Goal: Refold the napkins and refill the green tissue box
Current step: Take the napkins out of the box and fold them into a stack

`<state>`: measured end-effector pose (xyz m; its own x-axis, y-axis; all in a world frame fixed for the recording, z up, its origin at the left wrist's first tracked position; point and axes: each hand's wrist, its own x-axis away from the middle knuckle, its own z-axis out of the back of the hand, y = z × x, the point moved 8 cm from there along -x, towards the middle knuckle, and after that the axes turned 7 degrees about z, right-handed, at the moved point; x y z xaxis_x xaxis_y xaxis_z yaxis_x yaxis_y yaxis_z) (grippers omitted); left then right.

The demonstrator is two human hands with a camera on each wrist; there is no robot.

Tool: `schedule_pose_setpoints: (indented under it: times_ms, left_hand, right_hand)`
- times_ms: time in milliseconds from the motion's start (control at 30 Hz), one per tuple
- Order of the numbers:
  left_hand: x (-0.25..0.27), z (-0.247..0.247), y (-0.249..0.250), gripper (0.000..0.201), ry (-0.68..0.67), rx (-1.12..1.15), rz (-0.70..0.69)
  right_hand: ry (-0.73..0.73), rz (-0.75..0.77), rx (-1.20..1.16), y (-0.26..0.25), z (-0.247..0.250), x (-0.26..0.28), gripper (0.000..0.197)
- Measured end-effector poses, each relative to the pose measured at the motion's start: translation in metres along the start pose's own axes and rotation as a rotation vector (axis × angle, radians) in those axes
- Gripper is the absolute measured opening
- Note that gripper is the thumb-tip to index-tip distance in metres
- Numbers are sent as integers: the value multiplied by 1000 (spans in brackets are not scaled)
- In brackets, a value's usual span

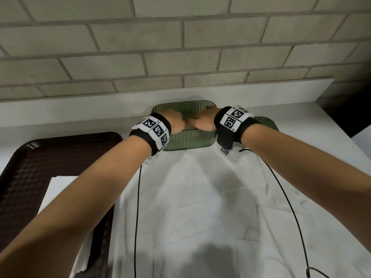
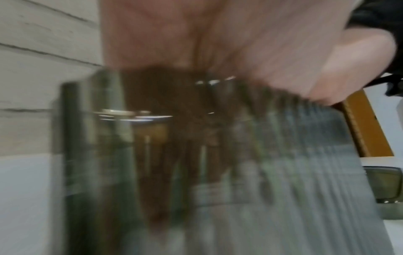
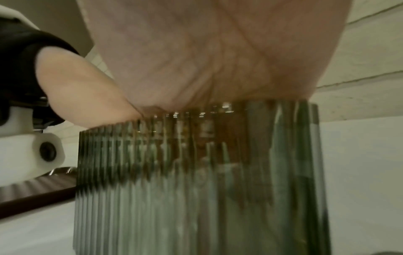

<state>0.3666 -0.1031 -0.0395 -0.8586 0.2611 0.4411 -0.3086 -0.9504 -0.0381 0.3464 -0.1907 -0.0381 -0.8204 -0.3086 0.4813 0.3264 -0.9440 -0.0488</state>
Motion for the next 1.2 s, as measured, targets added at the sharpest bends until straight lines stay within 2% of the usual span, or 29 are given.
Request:
schedule_pose_setpoints:
  times_ms: [67, 133, 267, 333, 400, 467, 533, 600, 667, 700, 767, 833, 967, 1067, 1200]
  left_hand:
    - [6, -3, -7, 41, -39, 23, 22]
    - [15, 4, -10, 43, 4, 84, 14]
    - [51, 34, -8, 43, 322, 228, -73]
    - [76, 36, -8, 41, 455, 280, -122]
    - [93, 22, -8, 36, 464, 348, -144]
    - [92, -2, -10, 25, 370, 399, -139]
    - [84, -28, -14, 17, 237, 398, -75]
    - [80, -50, -15, 26, 118, 309, -7]
    - [81, -65, -12, 26, 49, 231, 35]
    - [80, -71, -10, 32, 21, 209, 42]
    - [79, -82, -3, 70, -31, 179, 46]
    - [79, -86, 5, 79, -34, 167, 37]
    - [74, -86, 10, 55, -26, 295, 5]
    - [75, -77, 6, 36, 91, 467, -82]
    - [90, -67, -8, 30, 250, 678, -171]
  right_hand:
    - [-18, 14, -12, 1, -6, 3, 75]
    - [95, 62, -57, -1, 4, 8, 73]
    - [518, 211, -101, -5, 46, 40, 51]
    - [600, 265, -182, -5, 50, 60, 32]
    - [554, 319, -283, -12, 37, 76, 21]
    - [441, 347, -273, -20, 12, 82, 13]
    - [300, 318, -192, -23, -20, 77, 10]
    - [204, 253, -104, -20, -48, 68, 24]
    - [157, 223, 9, -18, -67, 59, 44]
    - [142, 212, 55, -19, -73, 57, 54]
    - [132, 180, 94, -19, -79, 52, 65]
    - [127, 155, 71, -18, -80, 49, 66]
    - [139, 174, -52, -20, -80, 47, 43]
    - [210, 174, -224, -18, -79, 49, 32]
    - [249, 196, -385, -12, -72, 59, 41]
